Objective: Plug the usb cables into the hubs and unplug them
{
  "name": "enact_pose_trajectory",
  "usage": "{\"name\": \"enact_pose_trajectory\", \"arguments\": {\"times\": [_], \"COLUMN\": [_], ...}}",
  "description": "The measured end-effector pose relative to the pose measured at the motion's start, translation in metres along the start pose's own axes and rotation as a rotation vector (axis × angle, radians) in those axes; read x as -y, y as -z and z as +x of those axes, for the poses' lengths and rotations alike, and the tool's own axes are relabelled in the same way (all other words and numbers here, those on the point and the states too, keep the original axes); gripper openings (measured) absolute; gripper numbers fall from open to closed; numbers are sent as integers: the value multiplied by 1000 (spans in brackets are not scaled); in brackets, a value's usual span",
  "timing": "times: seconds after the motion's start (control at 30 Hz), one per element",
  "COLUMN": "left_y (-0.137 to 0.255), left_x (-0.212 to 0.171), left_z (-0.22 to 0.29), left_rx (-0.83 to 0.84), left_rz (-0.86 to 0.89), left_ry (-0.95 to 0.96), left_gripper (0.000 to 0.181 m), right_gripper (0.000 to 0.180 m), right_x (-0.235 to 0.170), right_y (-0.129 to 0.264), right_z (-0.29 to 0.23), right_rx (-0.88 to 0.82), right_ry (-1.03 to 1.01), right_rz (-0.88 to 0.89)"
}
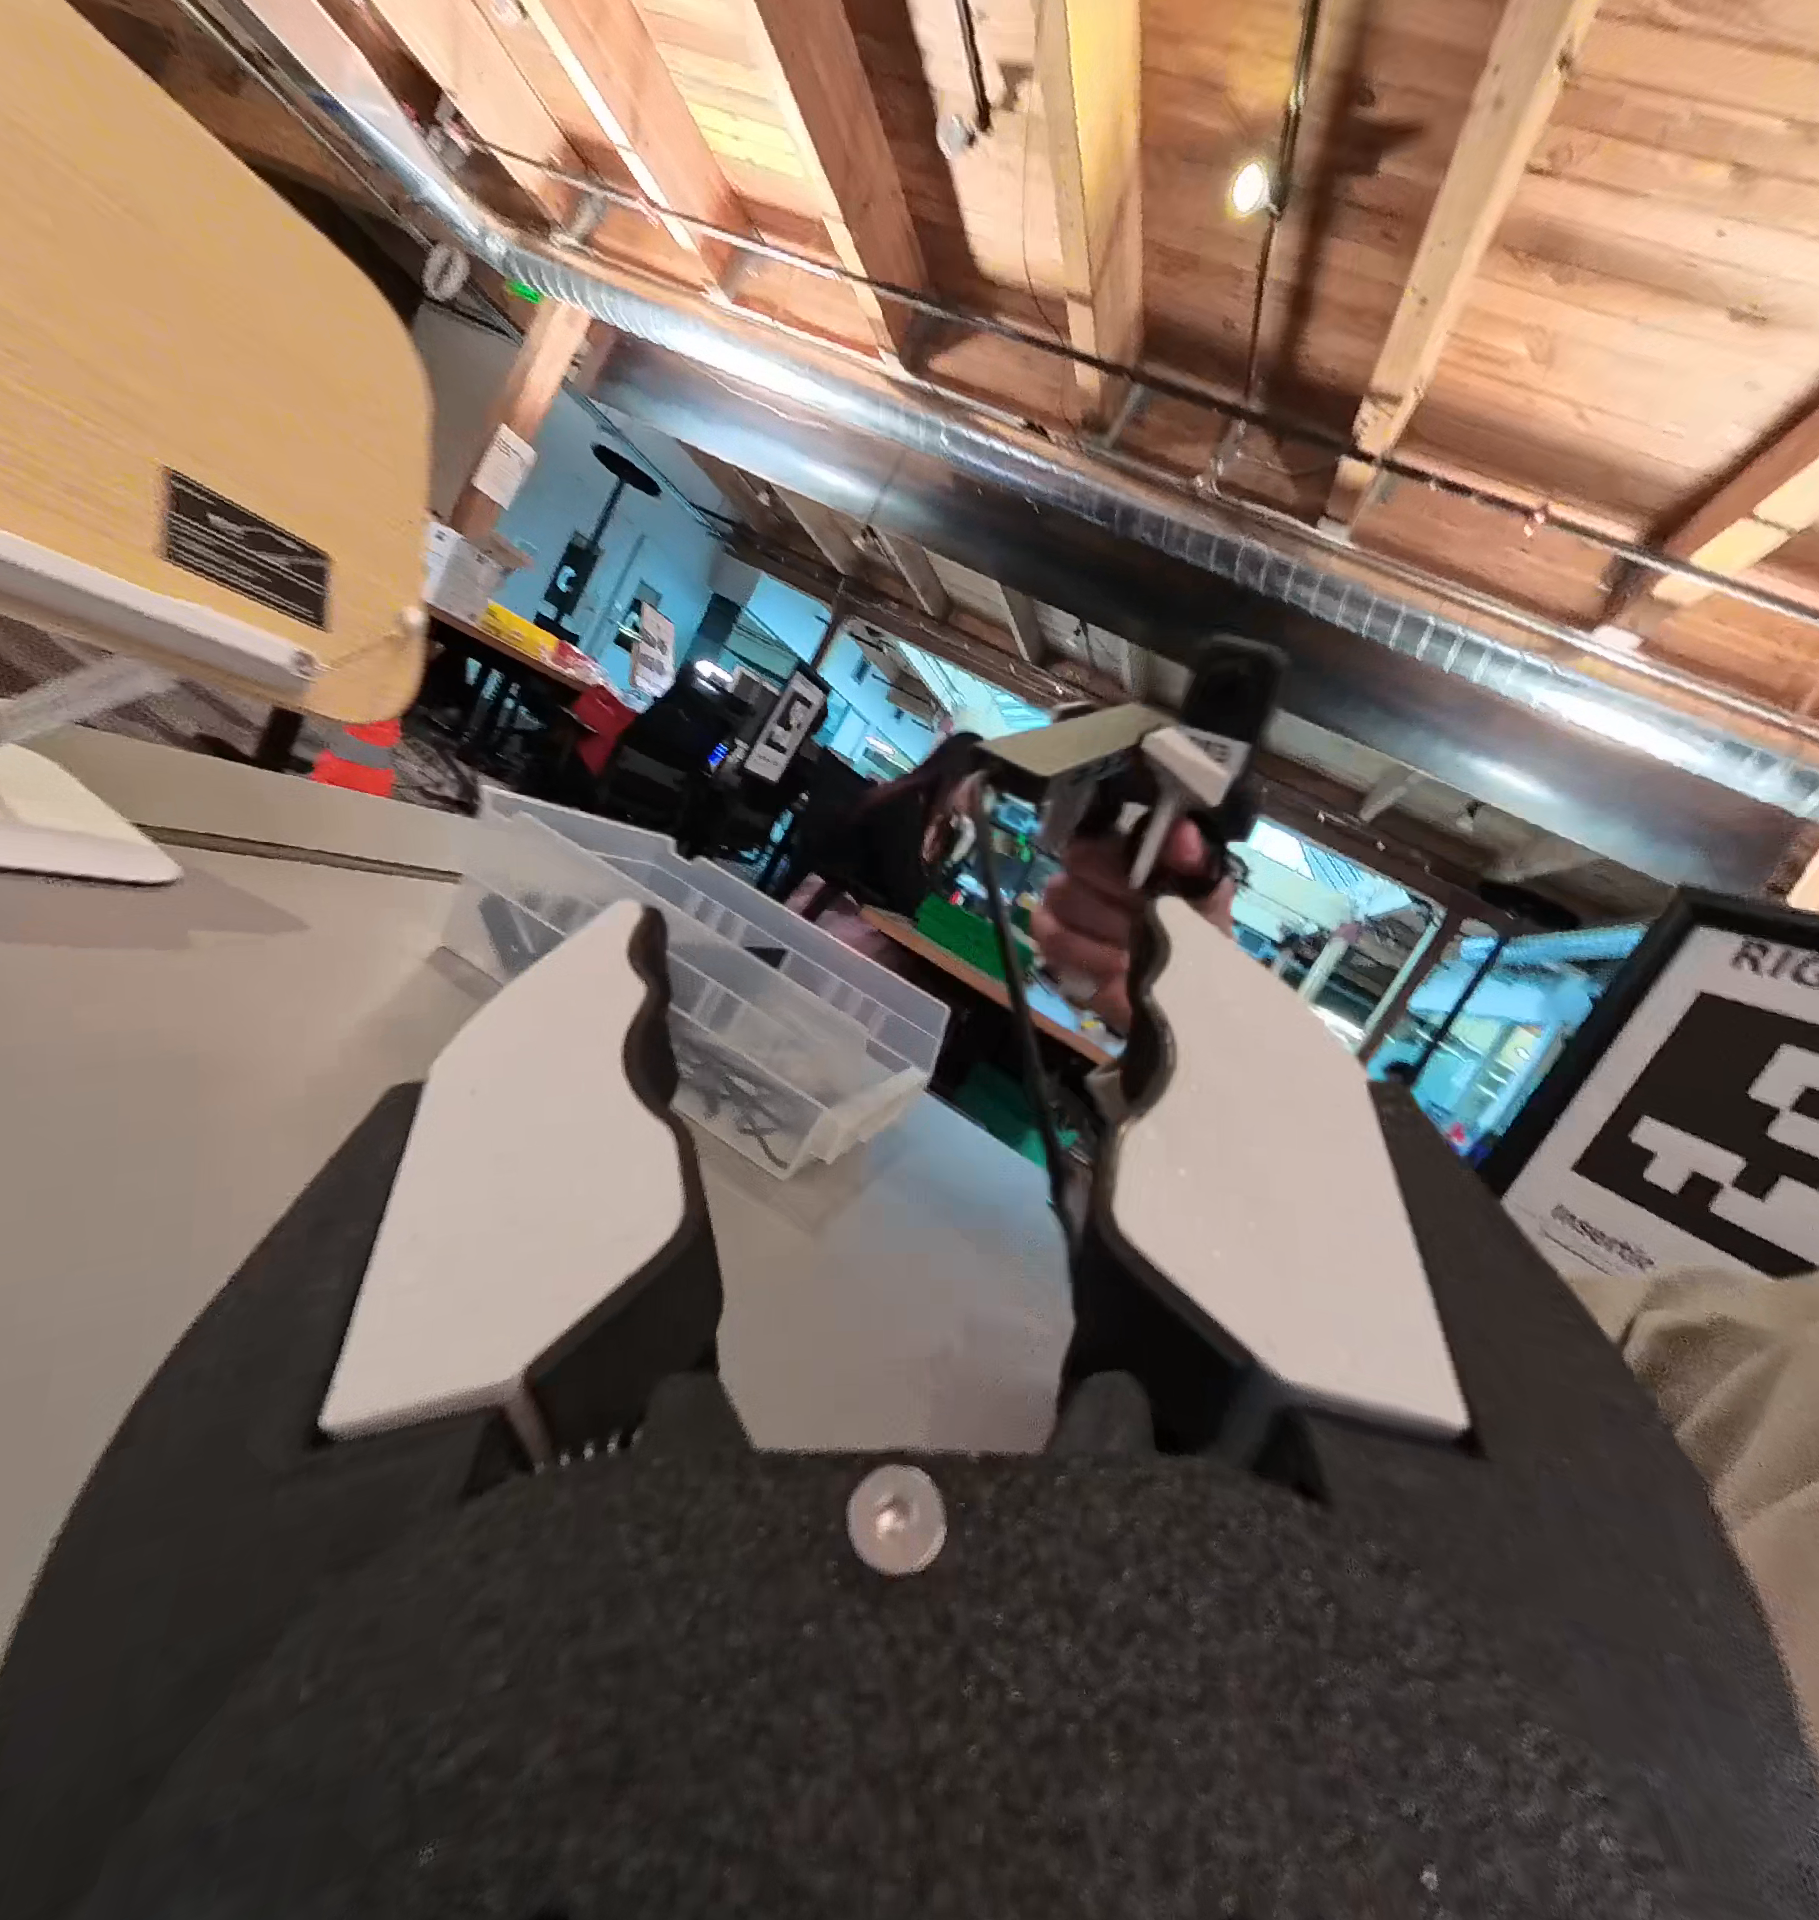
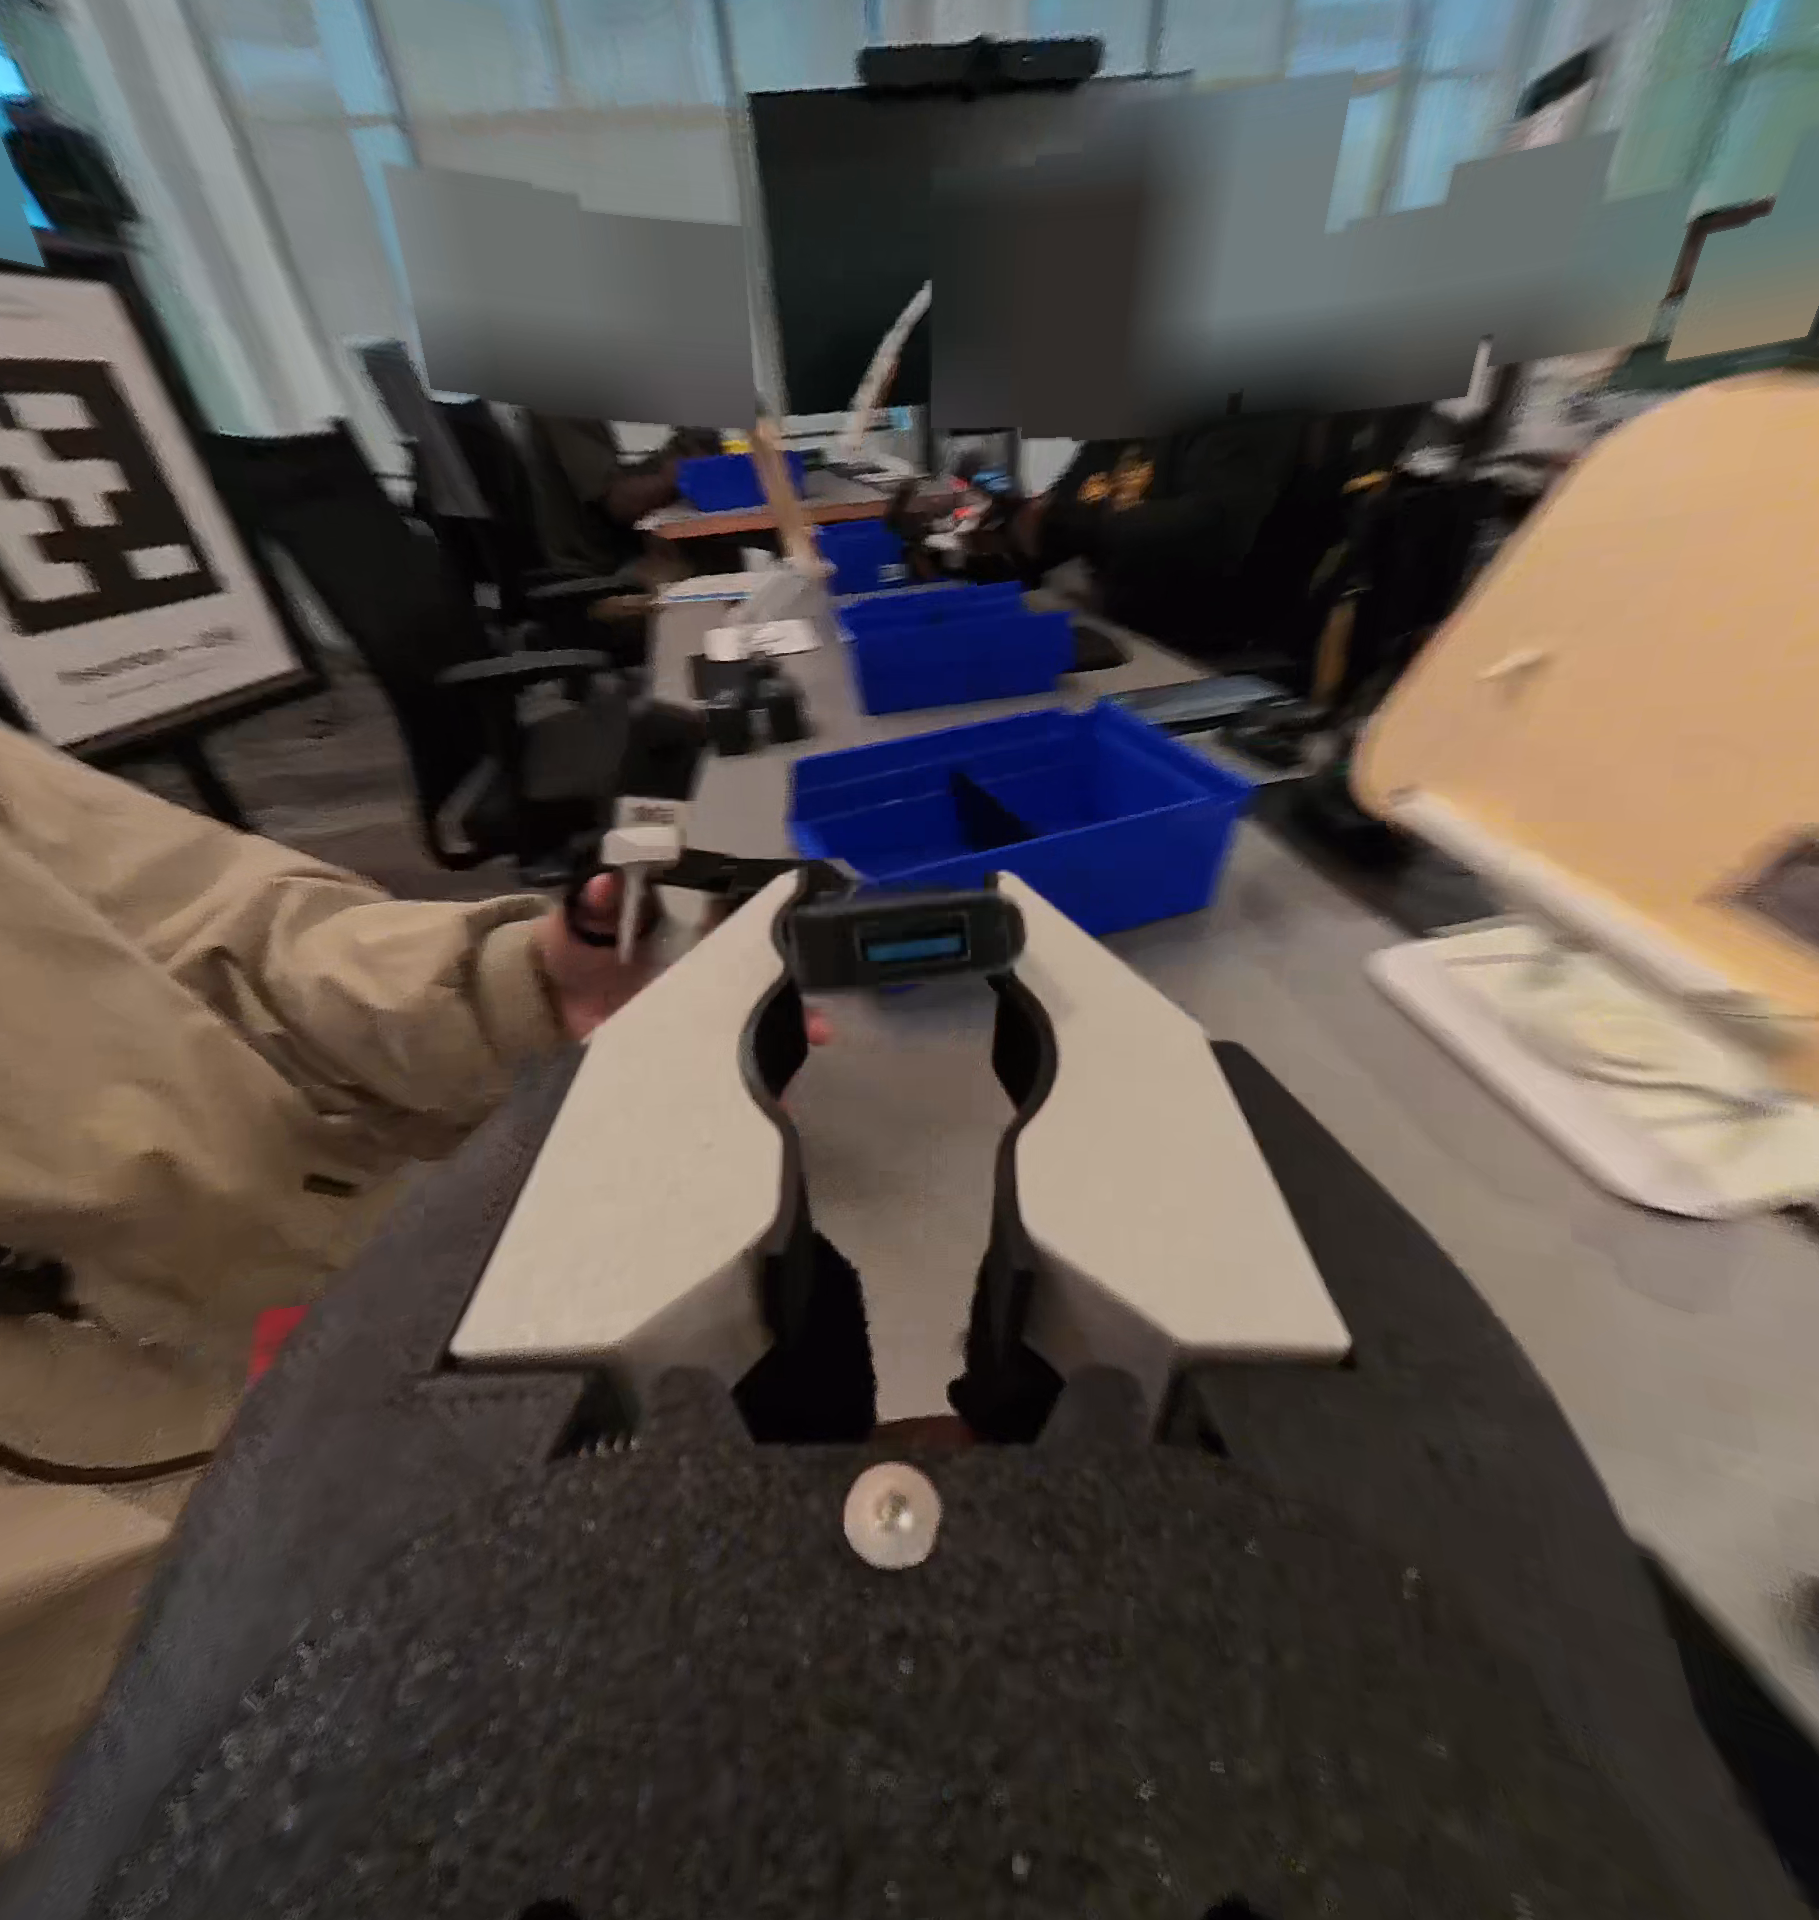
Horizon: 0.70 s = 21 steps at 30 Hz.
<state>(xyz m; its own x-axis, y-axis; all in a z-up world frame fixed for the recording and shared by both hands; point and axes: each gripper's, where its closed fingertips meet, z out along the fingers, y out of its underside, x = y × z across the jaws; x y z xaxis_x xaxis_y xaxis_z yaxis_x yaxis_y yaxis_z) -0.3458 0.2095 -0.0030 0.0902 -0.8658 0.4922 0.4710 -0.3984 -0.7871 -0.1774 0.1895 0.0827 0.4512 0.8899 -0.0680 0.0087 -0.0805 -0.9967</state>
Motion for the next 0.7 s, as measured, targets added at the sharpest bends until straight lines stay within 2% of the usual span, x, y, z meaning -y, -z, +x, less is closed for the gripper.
{"name": "enact_pose_trajectory", "arguments": {"times": [0.13,0.2,0.27,0.37,0.53,0.63,0.7], "left_y": [7,4,1,-5,-5,-2,1], "left_x": [4,0,-6,-16,-26,-25,-24], "left_z": [-10,-10,-9,-6,-3,-4,-5], "left_rx": [42,46,50,36,34,38,43], "left_rz": [7,-3,-23,-70,-125,-122,-115], "left_ry": [-8,-6,-13,-37,-85,-79,-72], "left_gripper": [73,68,66,63,62,61,60], "right_gripper": [31,31,31,31,31,31,31], "right_x": [45,49,46,36,7,-47,-90], "right_y": [88,122,141,144,147,142,147], "right_z": [88,137,175,222,286,297,300], "right_rx": [-472,-706,-844,-940,-1056,-984,-963], "right_ry": [115,151,173,116,-129,-360,-513], "right_rz": [-144,-311,-482,-582,-472,-532,-650]}}
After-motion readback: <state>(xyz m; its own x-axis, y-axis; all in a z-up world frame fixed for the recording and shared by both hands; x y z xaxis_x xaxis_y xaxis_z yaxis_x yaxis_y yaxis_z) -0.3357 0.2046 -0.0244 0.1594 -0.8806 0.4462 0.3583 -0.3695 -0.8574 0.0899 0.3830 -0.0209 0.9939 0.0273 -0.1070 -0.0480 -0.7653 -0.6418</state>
